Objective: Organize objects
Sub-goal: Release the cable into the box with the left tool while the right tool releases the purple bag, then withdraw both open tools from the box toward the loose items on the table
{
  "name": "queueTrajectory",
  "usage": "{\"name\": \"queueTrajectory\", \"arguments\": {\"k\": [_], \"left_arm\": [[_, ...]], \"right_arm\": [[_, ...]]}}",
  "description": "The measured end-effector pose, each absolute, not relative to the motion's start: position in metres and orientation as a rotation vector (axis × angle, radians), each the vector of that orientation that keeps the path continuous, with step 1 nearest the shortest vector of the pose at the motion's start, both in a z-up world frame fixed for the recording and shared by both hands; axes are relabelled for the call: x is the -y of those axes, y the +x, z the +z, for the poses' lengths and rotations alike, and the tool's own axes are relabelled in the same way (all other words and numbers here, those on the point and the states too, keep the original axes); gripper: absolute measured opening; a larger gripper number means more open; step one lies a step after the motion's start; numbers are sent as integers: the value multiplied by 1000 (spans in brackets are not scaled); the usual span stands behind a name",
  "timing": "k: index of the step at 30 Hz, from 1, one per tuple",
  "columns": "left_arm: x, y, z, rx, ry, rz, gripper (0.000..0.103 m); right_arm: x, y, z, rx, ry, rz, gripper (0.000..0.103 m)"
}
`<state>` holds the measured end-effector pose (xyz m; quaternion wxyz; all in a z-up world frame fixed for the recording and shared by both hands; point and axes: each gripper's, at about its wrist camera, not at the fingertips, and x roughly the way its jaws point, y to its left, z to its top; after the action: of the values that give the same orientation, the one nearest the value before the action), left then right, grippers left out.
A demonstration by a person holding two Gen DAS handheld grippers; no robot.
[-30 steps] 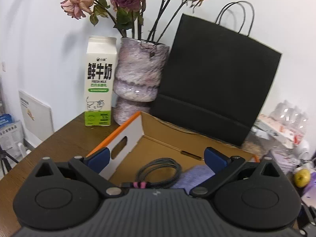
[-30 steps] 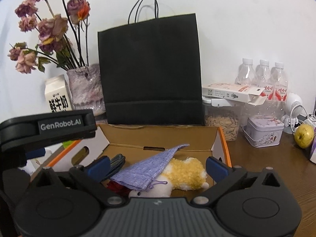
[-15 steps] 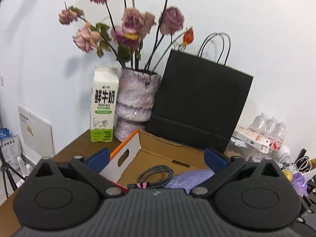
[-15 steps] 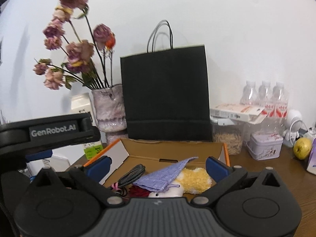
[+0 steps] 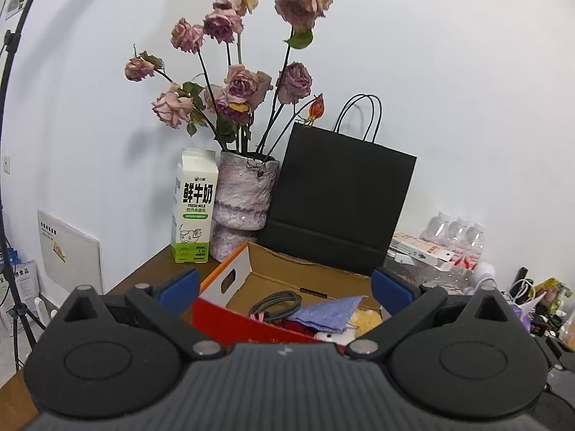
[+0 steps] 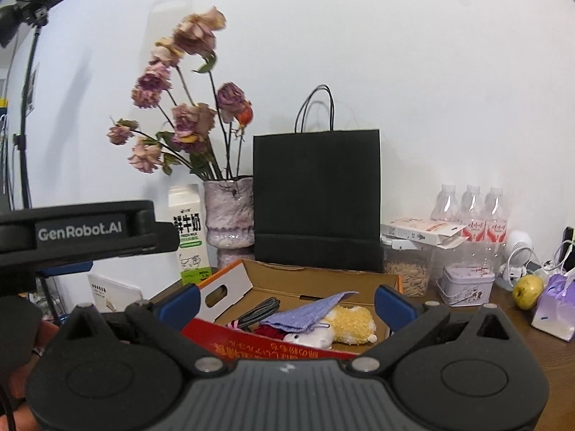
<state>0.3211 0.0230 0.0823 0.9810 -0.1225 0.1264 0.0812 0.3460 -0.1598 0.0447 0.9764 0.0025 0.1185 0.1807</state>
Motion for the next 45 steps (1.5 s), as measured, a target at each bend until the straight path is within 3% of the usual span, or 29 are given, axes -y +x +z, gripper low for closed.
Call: {"name": "queueTrajectory", "arguments": {"k": [23, 45], "left_arm": [[-52, 206, 56, -330, -193, 186, 103], [-91, 146, 3, -478, -127, 210, 103]], "right_arm": [[207, 241, 11, -322, -33, 341, 103], [214, 186, -35, -455, -80, 369, 103]]}}
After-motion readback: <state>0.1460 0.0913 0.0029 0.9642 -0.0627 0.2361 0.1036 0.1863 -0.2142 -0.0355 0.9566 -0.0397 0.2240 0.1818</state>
